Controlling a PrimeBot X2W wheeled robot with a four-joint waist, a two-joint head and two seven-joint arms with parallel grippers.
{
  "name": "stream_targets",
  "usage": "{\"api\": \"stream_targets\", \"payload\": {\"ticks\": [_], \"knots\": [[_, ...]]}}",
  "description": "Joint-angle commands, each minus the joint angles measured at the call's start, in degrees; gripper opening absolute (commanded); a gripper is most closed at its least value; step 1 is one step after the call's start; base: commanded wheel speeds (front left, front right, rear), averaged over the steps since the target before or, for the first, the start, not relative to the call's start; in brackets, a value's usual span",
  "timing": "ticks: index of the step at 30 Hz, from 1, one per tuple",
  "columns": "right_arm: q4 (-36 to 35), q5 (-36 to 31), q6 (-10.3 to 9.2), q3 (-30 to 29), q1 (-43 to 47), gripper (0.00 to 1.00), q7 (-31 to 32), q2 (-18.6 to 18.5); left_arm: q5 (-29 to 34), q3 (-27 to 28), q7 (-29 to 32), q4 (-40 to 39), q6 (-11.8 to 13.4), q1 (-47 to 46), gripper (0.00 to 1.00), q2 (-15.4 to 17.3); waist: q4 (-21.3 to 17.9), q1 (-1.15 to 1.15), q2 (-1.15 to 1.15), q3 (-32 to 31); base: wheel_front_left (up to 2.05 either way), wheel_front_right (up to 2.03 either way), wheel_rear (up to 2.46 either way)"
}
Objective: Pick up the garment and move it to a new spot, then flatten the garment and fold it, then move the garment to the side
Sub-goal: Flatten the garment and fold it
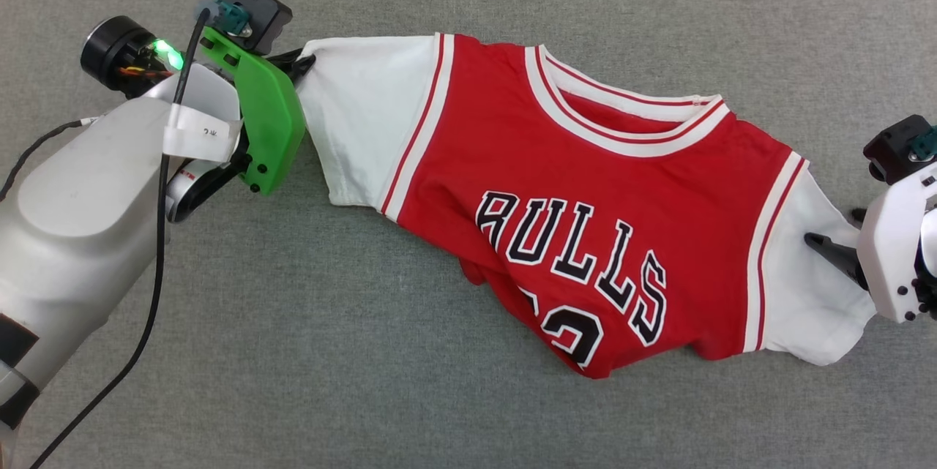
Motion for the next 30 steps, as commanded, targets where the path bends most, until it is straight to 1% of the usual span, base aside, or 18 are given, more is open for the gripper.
{"api": "stream_targets", "payload": {"ticks": [1,7,12,14,18,23,27,30], "knots": [[2.08,0.49,0.03,3.32,1.81,0.00,-0.64,2.59,0.24,-0.09,-0.45,0.00,0.25,-0.52,0.00,-0.03,-0.23,0.00,0.00,-0.15,0.00,0.00,0.00],[4.50,0.11,0.03,3.10,-1.08,0.00,-8.55,2.57,0.80,0.07,-2.77,0.38,1.11,0.19,0.00,0.53,-1.18,0.00,0.00,-2.53,0.00,0.00,0.00],[4.33,0.82,0.03,0.50,-3.34,0.00,-15.46,1.99,1.67,0.68,-7.10,-0.74,2.16,1.20,0.00,1.15,-1.76,0.00,0.00,-6.37,0.00,0.00,0.00],[4.13,0.60,0.03,-1.43,-3.98,0.00,-18.31,1.61,2.29,1.20,-9.27,-1.90,2.95,1.29,0.00,1.70,-1.84,0.00,0.00,-8.06,0.00,0.00,0.00],[2.05,0.61,0.03,-4.73,-4.41,0.00,-21.89,0.56,3.87,2.67,-13.37,-5.79,5.33,0.83,0.00,3.50,-1.73,0.00,0.00,-11.32,0.00,0.00,0.00],[-2.00,-0.46,0.03,-11.41,-5.25,0.00,-25.31,-1.20,5.08,4.59,-15.15,-13.16,8.06,-0.73,0.00,6.15,-1.01,0.00,0.00,-14.49,0.00,0.00,0.00],[-4.66,-2.00,0.03,-17.70,-6.86,0.00,-26.89,-0.15,5.45,6.84,-16.43,-17.56,10.40,-2.76,0.00,6.93,-1.04,0.00,0.00,-16.14,0.00,0.00,0.00],[-6.71,-3.40,0.03,-21.18,-8.29,0.00,-26.81,0.86,6.18,7.92,-16.81,-19.73,11.27,-4.68,0.00,7.34,-1.08,0.00,0.00,-17.01,0.00,0.00,0.00]]}}
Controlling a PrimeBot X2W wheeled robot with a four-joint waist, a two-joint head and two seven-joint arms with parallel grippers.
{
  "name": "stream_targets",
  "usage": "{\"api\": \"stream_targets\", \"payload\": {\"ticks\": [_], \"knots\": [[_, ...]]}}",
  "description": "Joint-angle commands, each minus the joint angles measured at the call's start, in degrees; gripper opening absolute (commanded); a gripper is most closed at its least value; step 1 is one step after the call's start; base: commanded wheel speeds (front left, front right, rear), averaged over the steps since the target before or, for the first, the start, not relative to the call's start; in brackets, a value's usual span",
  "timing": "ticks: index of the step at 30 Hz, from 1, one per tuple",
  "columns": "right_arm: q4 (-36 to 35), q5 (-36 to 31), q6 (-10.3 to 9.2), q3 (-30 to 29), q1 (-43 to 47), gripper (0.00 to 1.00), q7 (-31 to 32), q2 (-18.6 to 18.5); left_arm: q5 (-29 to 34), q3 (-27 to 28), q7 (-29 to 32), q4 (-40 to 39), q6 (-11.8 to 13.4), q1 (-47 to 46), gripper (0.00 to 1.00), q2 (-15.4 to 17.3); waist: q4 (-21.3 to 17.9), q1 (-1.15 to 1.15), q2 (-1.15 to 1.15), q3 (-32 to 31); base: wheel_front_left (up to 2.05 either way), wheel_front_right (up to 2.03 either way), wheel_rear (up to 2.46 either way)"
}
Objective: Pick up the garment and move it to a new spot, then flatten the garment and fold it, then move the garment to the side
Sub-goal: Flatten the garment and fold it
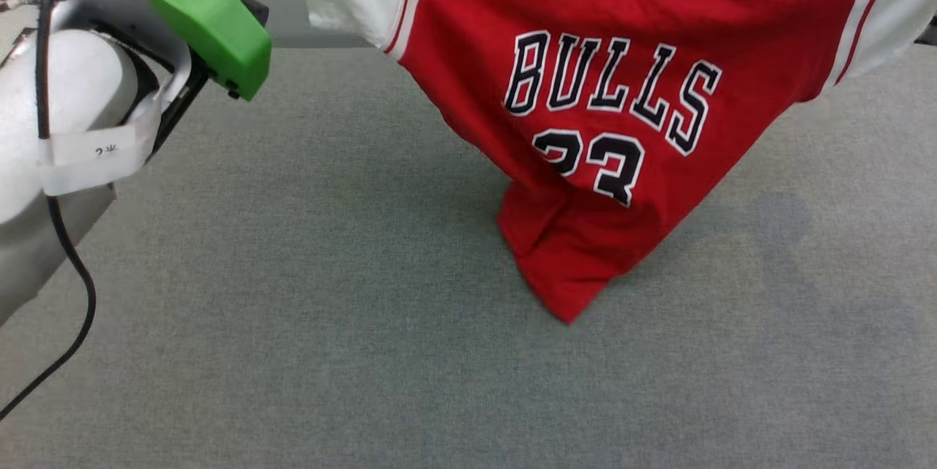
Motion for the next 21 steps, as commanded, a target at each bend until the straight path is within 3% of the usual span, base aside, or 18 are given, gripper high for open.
{"api": "stream_targets", "payload": {"ticks": [1,10,21], "knots": [[-0.97,-0.92,-0.04,-1.59,-1.70,0.00,0.05,0.72,0.79,0.62,-0.19,-0.68,0.64,-1.86,0.00,0.38,0.07,0.00,0.00,-1.25,0.00,0.00,0.00],[-3.30,-5.44,-0.04,-5.94,-11.05,0.00,3.37,3.64,1.75,3.48,0.73,0.47,-0.01,-10.80,0.00,-1.13,-0.36,0.00,0.00,-0.27,0.00,0.00,0.00],[4.48,-10.98,-0.04,-0.34,-30.79,0.00,6.25,6.43,2.75,5.46,1.03,10.49,-3.39,-24.14,0.00,-7.51,-0.31,0.00,0.00,11.47,0.00,0.00,0.00]]}}
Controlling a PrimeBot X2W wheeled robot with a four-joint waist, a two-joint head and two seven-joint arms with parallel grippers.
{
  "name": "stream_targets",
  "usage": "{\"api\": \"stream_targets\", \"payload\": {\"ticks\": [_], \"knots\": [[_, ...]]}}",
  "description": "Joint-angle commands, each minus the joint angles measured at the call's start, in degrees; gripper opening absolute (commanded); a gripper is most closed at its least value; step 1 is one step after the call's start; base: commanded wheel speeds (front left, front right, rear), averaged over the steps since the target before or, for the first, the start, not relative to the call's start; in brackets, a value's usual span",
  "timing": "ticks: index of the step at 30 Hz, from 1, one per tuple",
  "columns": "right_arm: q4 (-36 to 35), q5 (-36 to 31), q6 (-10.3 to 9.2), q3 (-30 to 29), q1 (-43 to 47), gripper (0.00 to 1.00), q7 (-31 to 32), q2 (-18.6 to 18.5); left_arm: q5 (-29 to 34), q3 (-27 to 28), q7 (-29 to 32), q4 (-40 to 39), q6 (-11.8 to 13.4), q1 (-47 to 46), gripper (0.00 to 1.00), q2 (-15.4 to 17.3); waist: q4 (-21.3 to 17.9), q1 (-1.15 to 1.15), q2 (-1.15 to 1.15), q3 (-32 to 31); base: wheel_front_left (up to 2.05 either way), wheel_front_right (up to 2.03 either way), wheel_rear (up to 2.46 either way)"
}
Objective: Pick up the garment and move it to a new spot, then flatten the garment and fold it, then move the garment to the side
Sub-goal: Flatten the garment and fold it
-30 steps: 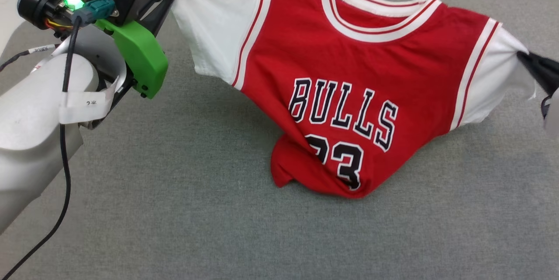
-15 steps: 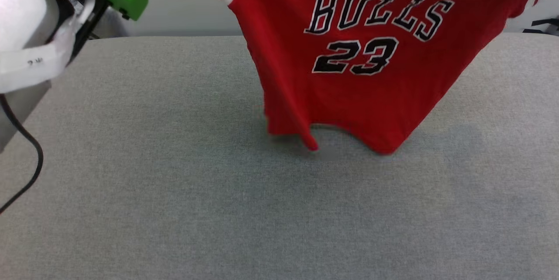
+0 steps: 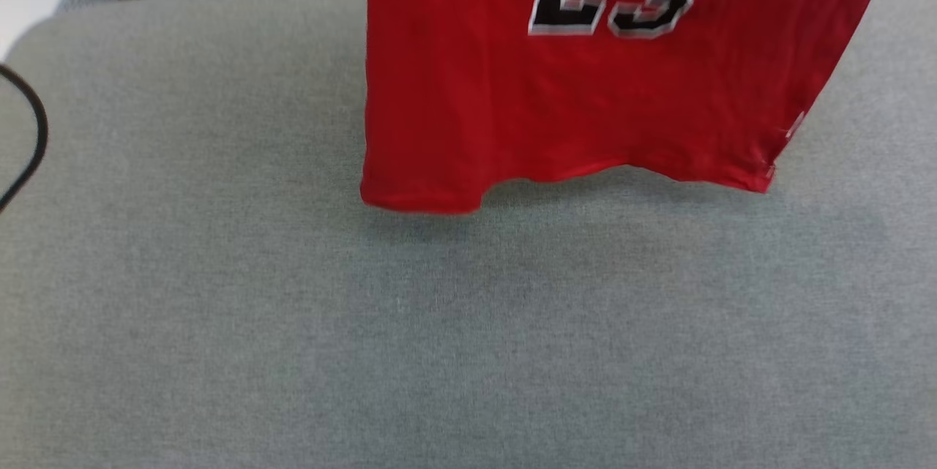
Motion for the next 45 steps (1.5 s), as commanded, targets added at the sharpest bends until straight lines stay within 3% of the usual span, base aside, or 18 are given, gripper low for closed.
{"api": "stream_targets", "payload": {"ticks": [1,7,13,22,28,34,45], "knots": [[1.17,-0.81,-0.04,0.62,-3.16,0.00,-0.36,0.75,0.46,0.76,-0.71,1.56,-0.23,-2.58,0.00,-0.77,0.13,0.00,0.00,6.20,0.00,0.00,0.00],[6.69,-3.33,-0.04,5.10,-15.30,0.00,-2.10,3.46,1.23,2.64,-3.58,8.91,-1.36,-10.06,0.00,-3.73,0.04,0.00,0.00,12.81,0.00,0.00,0.00],[12.97,-5.16,-0.04,8.62,-24.19,0.00,-5.00,5.31,1.87,3.78,-6.09,14.66,-2.38,-14.89,0.00,-4.49,0.20,0.00,0.00,16.47,0.00,0.00,0.00],[22.07,-5.17,-0.04,13.12,-29.54,0.00,-9.96,7.52,0.96,4.32,-8.86,22.34,-4.72,-15.06,0.00,-5.63,0.12,0.00,0.00,19.55,0.00,0.00,0.00],[23.59,-2.15,-0.04,17.89,-25.01,0.00,-12.88,8.16,-0.54,4.70,-10.22,23.31,-5.80,-9.37,0.00,-5.83,-0.57,0.00,0.00,19.25,0.00,0.00,0.00],[20.98,3.55,-0.04,22.42,-14.64,0.00,-15.46,6.16,-3.23,7.19,-10.78,18.97,-5.27,3.32,0.00,-4.22,-0.88,0.00,0.00,16.51,0.00,0.00,0.00],[13.89,12.71,-0.04,28.89,9.89,0.00,-19.07,2.97,-5.61,15.34,-10.83,2.23,0.24,37.87,0.00,1.21,-1.00,0.00,0.00,8.03,0.00,0.00,0.00]]}}
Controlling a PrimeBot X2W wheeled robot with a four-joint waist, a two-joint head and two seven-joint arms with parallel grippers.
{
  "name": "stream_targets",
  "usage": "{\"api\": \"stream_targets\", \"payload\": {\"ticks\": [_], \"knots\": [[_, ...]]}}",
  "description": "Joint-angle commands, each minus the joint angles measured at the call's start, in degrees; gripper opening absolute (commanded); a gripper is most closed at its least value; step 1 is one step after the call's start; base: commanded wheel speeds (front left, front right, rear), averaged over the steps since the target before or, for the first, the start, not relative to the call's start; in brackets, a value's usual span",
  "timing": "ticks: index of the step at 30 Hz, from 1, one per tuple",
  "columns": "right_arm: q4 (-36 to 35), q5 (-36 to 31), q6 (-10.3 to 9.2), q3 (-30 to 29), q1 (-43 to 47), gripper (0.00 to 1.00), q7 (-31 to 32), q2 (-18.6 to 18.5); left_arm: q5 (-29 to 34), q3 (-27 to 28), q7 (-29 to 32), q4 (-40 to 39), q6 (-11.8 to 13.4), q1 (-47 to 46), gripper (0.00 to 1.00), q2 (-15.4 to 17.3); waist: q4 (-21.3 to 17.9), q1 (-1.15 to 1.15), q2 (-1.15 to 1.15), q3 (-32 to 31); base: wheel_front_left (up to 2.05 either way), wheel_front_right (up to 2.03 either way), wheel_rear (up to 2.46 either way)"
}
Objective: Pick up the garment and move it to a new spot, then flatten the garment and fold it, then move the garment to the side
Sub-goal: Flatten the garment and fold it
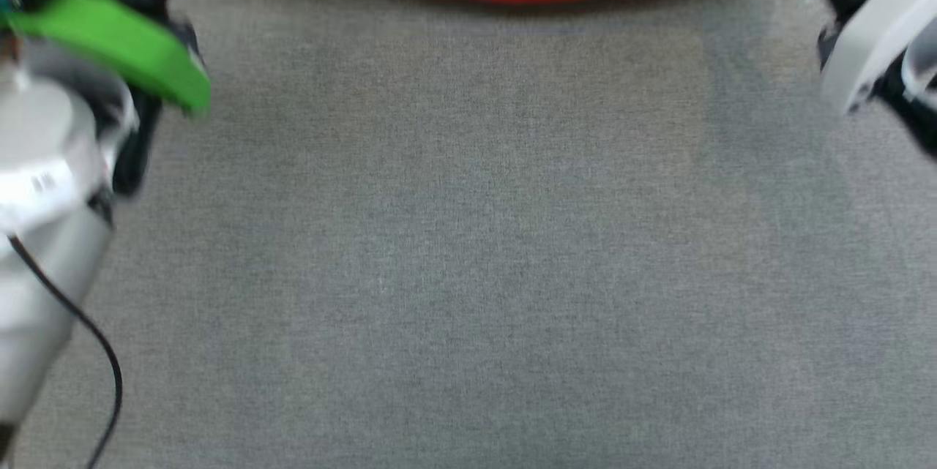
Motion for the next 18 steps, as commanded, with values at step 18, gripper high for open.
{"api": "stream_targets", "payload": {"ticks": [18], "knots": [[-11.26,4.17,-0.04,-3.51,41.07,0.00,-1.26,-5.28,-4.61,7.00,-0.33,-7.96,7.62,45.80,0.00,0.72,0.09,0.00,0.00,-17.62,0.00,0.00,0.00]]}}
